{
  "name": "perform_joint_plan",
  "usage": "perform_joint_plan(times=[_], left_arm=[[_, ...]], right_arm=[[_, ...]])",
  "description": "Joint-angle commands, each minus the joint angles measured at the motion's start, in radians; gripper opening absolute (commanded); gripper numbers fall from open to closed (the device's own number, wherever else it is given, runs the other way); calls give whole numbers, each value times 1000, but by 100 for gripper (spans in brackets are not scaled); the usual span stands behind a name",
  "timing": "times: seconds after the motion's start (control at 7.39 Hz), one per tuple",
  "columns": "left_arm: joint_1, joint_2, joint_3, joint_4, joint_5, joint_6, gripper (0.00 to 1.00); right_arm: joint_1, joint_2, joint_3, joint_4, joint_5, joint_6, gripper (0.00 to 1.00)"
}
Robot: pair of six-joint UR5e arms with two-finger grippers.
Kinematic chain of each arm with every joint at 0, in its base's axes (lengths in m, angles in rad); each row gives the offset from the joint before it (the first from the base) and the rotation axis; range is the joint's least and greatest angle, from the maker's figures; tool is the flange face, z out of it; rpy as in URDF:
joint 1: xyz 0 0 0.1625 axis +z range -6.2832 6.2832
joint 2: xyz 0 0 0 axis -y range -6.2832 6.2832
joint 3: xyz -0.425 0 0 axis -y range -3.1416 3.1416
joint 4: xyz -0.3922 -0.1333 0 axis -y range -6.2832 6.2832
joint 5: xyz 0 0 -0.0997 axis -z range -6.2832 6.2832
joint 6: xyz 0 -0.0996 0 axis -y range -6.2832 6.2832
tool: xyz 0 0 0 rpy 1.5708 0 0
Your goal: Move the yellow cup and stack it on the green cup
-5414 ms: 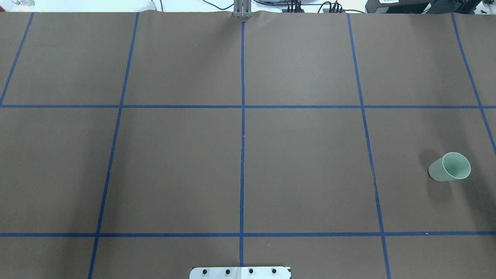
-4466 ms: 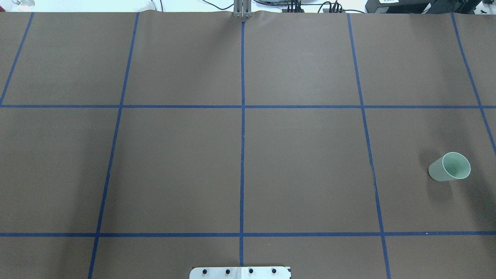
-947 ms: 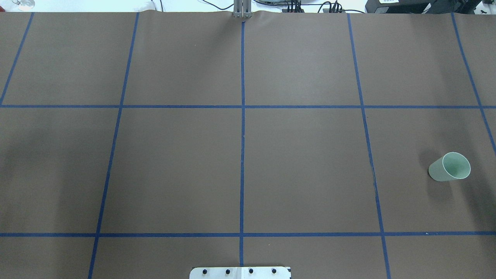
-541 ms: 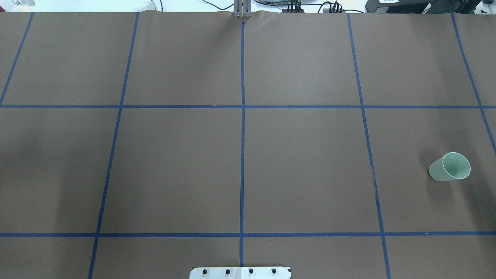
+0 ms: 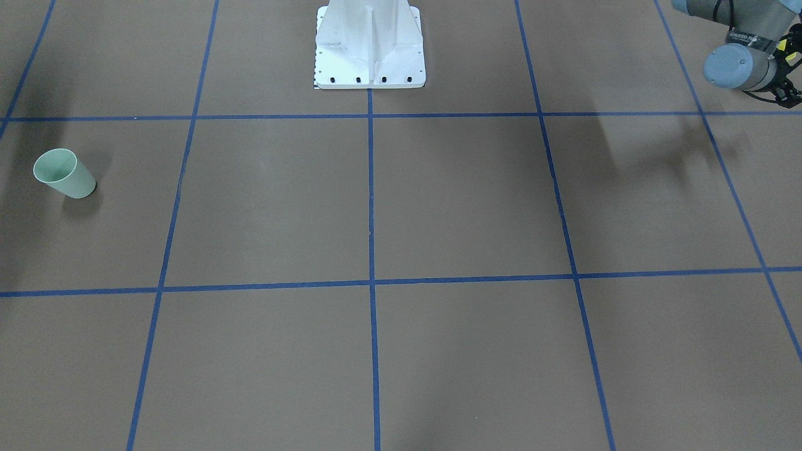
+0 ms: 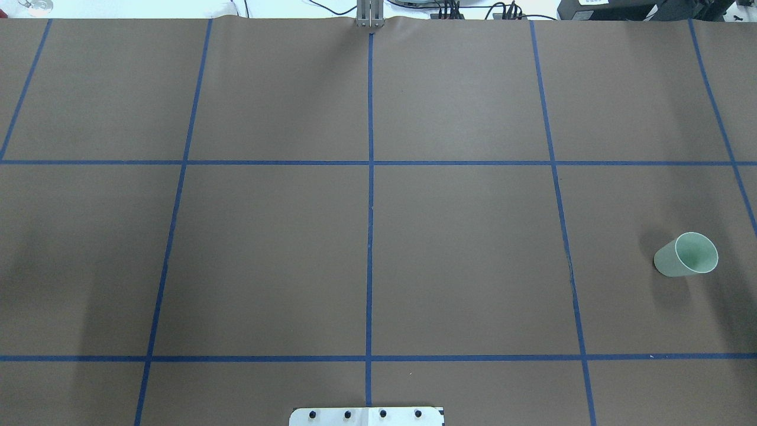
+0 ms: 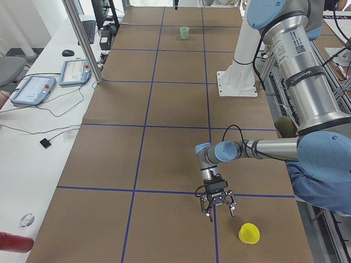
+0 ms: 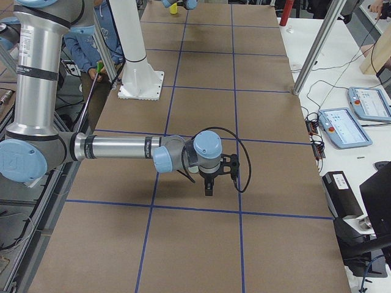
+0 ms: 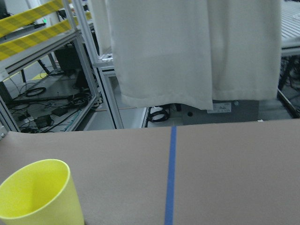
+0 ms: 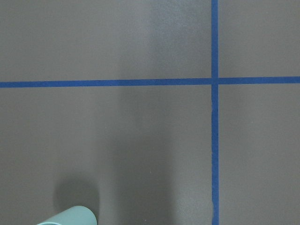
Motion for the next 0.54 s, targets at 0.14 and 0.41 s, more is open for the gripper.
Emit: perform_joint_plan(times=[0.14, 0.41], left_arm=[[189, -6, 82, 37, -210, -199, 99], [205, -19, 102, 34, -203, -236, 99]], right_arm=[[0, -25, 2, 17, 0, -3, 100], [0, -34, 0, 18, -3, -3, 100]])
